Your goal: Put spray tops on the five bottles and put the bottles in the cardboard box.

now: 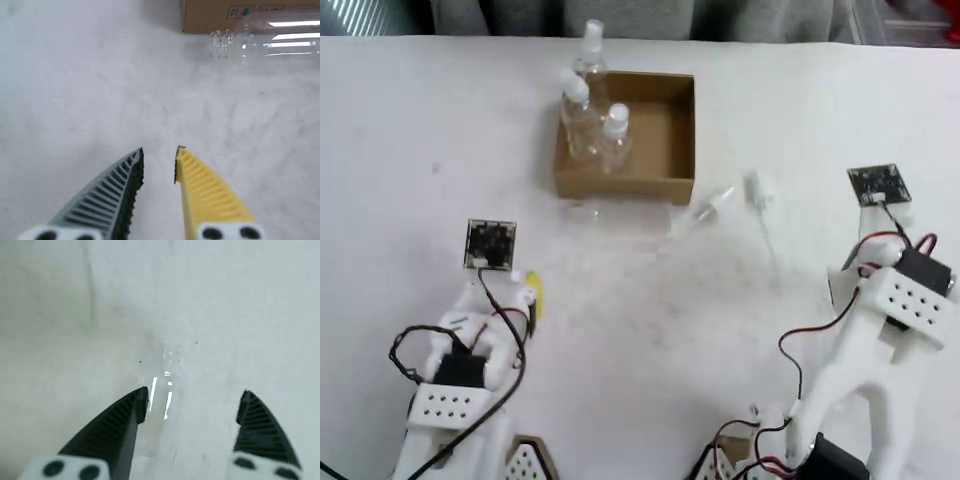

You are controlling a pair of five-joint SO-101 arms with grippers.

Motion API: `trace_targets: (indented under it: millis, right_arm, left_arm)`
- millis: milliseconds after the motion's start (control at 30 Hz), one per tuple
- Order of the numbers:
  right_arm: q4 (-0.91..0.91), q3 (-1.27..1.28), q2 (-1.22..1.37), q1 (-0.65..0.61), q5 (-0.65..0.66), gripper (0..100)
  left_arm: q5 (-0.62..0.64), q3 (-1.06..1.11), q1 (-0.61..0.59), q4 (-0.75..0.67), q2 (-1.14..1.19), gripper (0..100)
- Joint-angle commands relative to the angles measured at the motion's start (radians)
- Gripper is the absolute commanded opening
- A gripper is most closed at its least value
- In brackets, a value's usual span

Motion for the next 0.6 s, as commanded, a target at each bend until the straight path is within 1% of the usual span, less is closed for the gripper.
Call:
trace_targets:
  millis: [0,67,233,367,467,567]
  right_arm:
    - [0.068,-0.115,-0.005,-0.088,-0.028,11.3]
    - [0.081,-0.133,-0.005,-0.143,-0.032,11.3]
    - [0.021,-0.144,-0.004,-0.262,-0.153,11.3]
    - [-0.064,-0.144,0.033,-0.338,-0.21,11.3]
    - [-0.159,-0.146,0.125,-0.38,-0.226,11.3]
    - [-0.277,-0.161,0.252,-0.392,-0.226,11.3]
  left_arm:
    - [0.006,-0.048,-0.007,0.005,-0.021,13]
    - [0.006,-0.048,-0.007,0.005,-0.021,13]
    - [0.006,-0.046,-0.007,0.005,-0.021,13]
    - [0.006,-0.046,-0.007,0.005,-0.021,13]
    - [0.006,-0.046,-0.007,0.005,-0.021,13]
    - [0.006,-0.044,-0.007,0.005,-0.021,13]
